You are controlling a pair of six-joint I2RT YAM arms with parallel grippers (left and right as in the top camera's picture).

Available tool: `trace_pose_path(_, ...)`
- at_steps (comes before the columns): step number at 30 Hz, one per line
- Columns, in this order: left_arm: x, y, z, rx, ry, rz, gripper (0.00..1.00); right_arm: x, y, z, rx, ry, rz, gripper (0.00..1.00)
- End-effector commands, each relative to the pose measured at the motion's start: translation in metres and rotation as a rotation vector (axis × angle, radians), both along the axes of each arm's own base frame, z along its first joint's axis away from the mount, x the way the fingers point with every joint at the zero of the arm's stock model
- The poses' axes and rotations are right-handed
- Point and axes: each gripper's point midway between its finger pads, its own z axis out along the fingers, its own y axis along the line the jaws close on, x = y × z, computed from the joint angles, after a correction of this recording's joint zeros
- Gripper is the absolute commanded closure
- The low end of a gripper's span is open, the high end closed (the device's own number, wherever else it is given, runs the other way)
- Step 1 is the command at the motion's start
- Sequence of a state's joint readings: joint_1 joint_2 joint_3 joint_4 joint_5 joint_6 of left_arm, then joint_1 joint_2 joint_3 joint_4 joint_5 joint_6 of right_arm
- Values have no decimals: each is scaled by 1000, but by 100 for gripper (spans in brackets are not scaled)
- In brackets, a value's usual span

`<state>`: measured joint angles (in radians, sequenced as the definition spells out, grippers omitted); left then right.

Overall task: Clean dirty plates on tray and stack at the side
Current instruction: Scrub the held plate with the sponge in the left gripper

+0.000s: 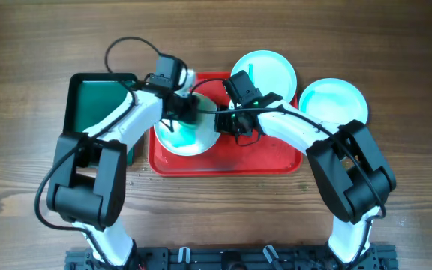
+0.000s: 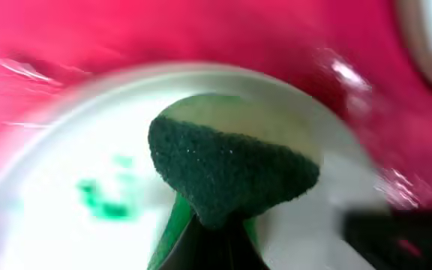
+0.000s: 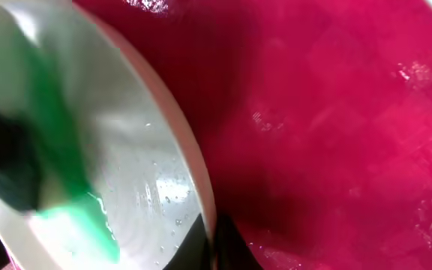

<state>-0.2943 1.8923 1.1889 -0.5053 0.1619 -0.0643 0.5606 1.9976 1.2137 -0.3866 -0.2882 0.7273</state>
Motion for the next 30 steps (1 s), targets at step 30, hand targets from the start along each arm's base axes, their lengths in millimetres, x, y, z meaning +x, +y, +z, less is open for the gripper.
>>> trace_pose_path(30,-36,0,7,-69,352,379,96,-6,7,-6,29,15,63,96)
